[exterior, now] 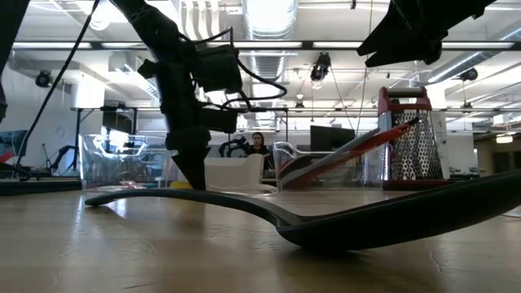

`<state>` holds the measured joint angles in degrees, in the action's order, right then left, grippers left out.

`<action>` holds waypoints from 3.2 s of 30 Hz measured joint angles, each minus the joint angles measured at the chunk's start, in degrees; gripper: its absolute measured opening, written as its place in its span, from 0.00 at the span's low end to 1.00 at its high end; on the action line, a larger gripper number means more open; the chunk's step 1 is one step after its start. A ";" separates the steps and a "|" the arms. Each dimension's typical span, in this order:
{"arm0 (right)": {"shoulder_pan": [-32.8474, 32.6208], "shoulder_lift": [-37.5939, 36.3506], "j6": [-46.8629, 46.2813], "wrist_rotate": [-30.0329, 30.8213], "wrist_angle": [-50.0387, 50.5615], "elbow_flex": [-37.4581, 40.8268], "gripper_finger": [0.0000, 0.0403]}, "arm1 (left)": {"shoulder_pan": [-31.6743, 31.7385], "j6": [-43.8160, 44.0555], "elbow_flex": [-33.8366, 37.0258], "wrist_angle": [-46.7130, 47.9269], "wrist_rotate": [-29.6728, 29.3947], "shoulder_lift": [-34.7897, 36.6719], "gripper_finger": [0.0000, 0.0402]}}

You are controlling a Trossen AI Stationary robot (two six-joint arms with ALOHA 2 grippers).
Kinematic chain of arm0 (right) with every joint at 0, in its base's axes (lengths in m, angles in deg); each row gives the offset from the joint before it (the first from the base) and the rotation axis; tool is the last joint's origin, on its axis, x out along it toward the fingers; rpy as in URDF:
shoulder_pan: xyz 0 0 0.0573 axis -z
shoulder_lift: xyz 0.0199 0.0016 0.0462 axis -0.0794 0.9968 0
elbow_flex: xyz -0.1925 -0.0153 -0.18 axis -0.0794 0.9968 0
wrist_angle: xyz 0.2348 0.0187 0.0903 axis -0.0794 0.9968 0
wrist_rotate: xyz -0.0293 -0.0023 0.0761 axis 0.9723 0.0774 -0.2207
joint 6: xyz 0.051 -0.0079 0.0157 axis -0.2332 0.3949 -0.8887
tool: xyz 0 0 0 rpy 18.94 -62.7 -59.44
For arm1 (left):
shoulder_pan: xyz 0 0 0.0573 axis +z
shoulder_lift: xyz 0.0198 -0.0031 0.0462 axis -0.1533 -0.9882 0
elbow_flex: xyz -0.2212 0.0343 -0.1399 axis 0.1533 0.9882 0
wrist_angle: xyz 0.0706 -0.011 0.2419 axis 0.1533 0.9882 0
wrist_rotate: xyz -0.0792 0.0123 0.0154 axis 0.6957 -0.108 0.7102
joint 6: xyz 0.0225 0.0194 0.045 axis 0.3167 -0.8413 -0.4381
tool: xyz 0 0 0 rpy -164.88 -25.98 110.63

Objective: Pick & Place Kitchen Items
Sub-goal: Put the yellow spatula into the left transparent bin, then adjust the left transparent bin

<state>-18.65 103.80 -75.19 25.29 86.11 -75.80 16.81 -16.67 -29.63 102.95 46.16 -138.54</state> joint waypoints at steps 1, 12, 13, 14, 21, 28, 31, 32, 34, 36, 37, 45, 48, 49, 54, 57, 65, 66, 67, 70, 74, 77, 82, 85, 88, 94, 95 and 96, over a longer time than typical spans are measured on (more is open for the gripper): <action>0.00 0.00 0.00 0.00 0.00 0.01 0.56 | -0.01 -0.08 0.02 -0.04 -0.16 0.34 0.09; 0.00 0.00 -0.09 -0.02 0.01 0.02 0.56 | -0.14 -7.89 -2.85 3.22 0.51 8.87 0.09; 0.00 0.00 -0.10 -0.02 0.02 0.02 0.56 | -0.14 -9.06 -3.53 3.76 0.53 10.44 0.09; 0.00 0.00 -0.11 -0.04 0.00 0.02 0.56 | -0.14 -10.50 -4.35 4.17 0.34 11.87 0.09; 0.00 0.00 -0.11 -0.07 -0.01 0.02 0.56 | -0.22 -24.27 -10.34 17.96 -4.45 19.91 0.09; -0.02 0.00 -0.13 -0.09 0.00 0.02 0.56 | 0.35 -46.15 -15.73 39.56 -26.83 26.52 0.09; -0.02 0.00 -0.13 -0.09 -0.02 0.02 0.56 | 2.26 -56.60 -16.06 44.55 -30.11 29.72 0.09; -0.02 0.00 -0.13 -0.09 -0.03 0.02 0.56 | 3.12 -60.14 -15.92 45.15 -30.36 30.59 0.09; -0.02 0.01 -0.13 -0.09 -0.04 0.02 0.56 | 5.02 -67.80 -15.36 46.43 -31.10 32.47 0.09; -0.02 0.00 -0.11 -0.09 -0.02 0.02 0.56 | 7.35 -73.35 -15.20 46.99 -31.91 34.09 0.09; -0.02 0.00 -0.11 -0.09 -0.02 0.02 0.56 | 8.67 -75.14 -15.07 46.80 -32.14 34.46 0.09; -0.02 0.01 -0.10 -0.07 -0.05 0.02 0.56 | 20.79 -86.07 -13.52 46.73 -32.09 32.32 0.09; -0.02 0.02 -0.11 -0.07 -0.09 0.02 0.56 | 25.17 -88.90 -13.50 45.71 -32.00 30.39 0.09; -0.02 0.01 -0.10 -0.07 -0.10 0.02 0.56 | 26.45 -89.87 -13.50 45.36 -31.53 29.72 0.09; -0.02 0.02 -0.11 -0.06 -0.11 0.02 0.56 | 30.76 -93.48 -13.50 43.73 -25.00 24.92 0.09; -0.02 0.02 -0.11 -0.07 -0.09 0.02 0.56 | 31.99 -94.63 -13.50 42.58 -20.03 21.24 0.09; -0.02 0.02 -0.07 -0.04 0.36 0.02 0.56 | 34.97 -95.95 -13.50 40.23 -17.02 13.08 0.09; -0.01 0.02 -0.09 -0.06 0.66 0.04 0.56 | 35.47 -95.87 -13.50 40.27 -16.32 12.12 0.09; -0.02 0.02 -0.09 -0.07 0.89 0.04 0.56 | 35.98 -95.78 -13.50 40.27 -16.07 11.14 0.09; -0.01 0.02 -0.10 -0.07 1.67 0.06 0.56 | 37.11 -95.73 -13.50 40.13 -16.08 8.43 0.09; -0.01 0.02 -0.10 -0.09 1.75 0.06 0.56 | 38.38 -95.73 -13.50 40.01 -16.05 5.22 0.09; -0.02 0.02 -0.09 -0.09 1.77 0.06 0.56 | 39.11 -95.09 -13.55 38.97 -16.57 3.55 0.13; -0.01 0.02 -0.11 -0.10 2.01 0.06 0.56 | 39.48 -93.88 -13.60 36.98 -17.19 3.41 0.27; -0.02 0.02 -0.11 -0.11 2.03 0.06 0.56 | 39.53 -92.74 -13.52 36.96 -17.33 4.10 0.32; -0.02 0.02 -0.11 -0.11 2.03 0.06 0.56 | 39.56 -91.84 -13.52 36.98 -18.10 5.43 0.35; 0.00 0.02 -0.74 -0.20 2.03 0.06 0.56 | 39.54 -89.83 -13.52 36.94 -21.73 10.41 0.37; -0.02 0.02 -0.88 -0.22 2.03 0.06 0.56 | 39.39 -89.28 -13.51 36.94 -21.75 11.62 0.37; 0.00 0.02 -1.04 -0.24 2.03 0.06 0.56 | 39.18 -88.49 -13.52 36.99 -21.78 12.93 0.37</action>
<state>-18.65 103.82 -76.24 25.05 88.14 -75.74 56.00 -105.16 -43.15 139.94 24.38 -125.61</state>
